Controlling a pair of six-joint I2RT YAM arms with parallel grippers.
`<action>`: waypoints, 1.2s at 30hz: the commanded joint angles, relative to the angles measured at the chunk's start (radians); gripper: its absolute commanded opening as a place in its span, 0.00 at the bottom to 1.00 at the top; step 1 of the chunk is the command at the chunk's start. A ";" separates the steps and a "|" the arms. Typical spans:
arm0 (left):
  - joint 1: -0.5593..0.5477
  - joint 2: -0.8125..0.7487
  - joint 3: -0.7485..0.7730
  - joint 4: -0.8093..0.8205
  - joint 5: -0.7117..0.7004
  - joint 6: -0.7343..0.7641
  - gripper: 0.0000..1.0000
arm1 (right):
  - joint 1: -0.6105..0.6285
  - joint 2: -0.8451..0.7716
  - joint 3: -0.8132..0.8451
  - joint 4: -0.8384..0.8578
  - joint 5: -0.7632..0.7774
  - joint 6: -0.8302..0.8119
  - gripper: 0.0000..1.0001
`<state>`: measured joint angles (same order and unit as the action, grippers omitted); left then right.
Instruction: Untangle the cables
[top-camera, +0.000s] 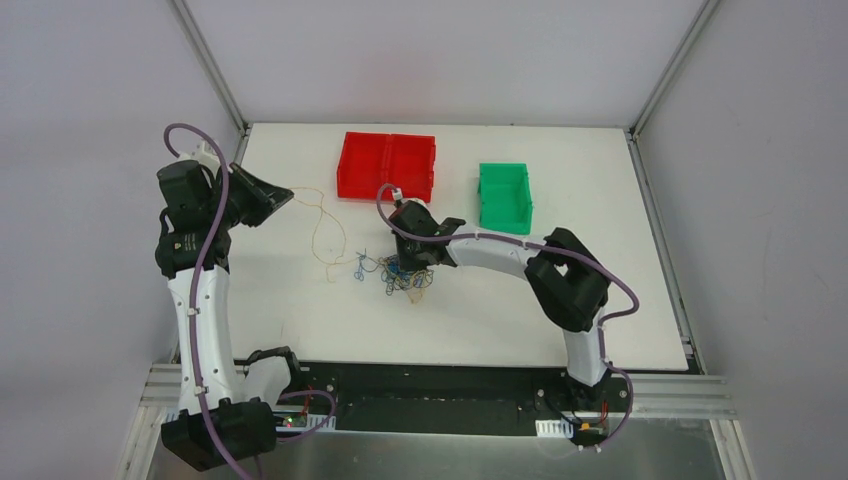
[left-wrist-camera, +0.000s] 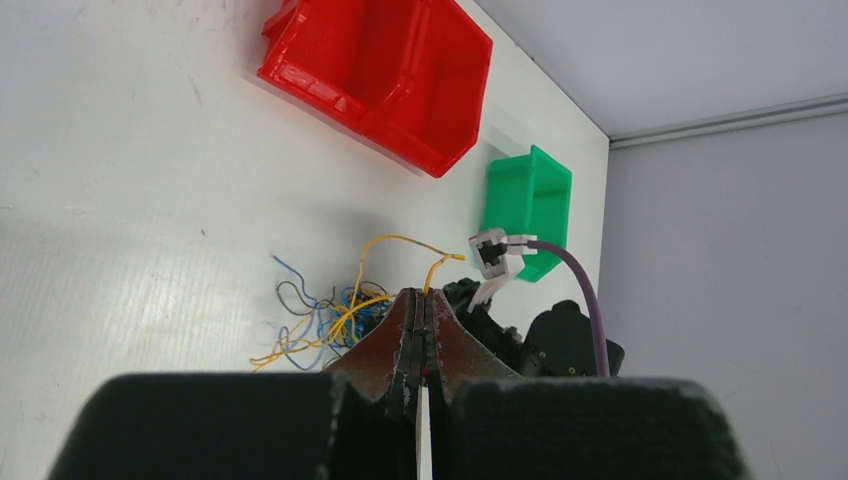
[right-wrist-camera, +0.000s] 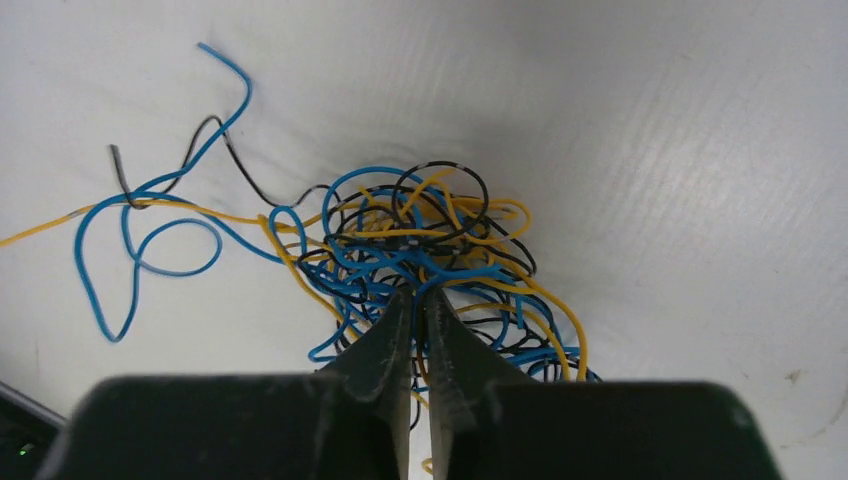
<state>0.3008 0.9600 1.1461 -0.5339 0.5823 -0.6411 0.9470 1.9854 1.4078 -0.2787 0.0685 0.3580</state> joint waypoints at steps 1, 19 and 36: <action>0.000 0.001 0.034 0.023 -0.050 0.041 0.00 | -0.010 -0.092 -0.093 -0.063 0.142 0.056 0.02; 0.109 0.121 0.100 -0.107 -0.235 0.031 0.00 | -0.693 -1.032 -0.778 -0.316 0.354 0.363 0.00; 0.083 0.029 -0.114 -0.035 -0.072 -0.007 0.00 | -0.873 -1.163 -0.771 -0.335 0.144 0.249 0.00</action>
<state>0.4053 1.0355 1.0763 -0.6056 0.4545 -0.6441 0.0753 0.8608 0.6392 -0.6434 0.2901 0.6735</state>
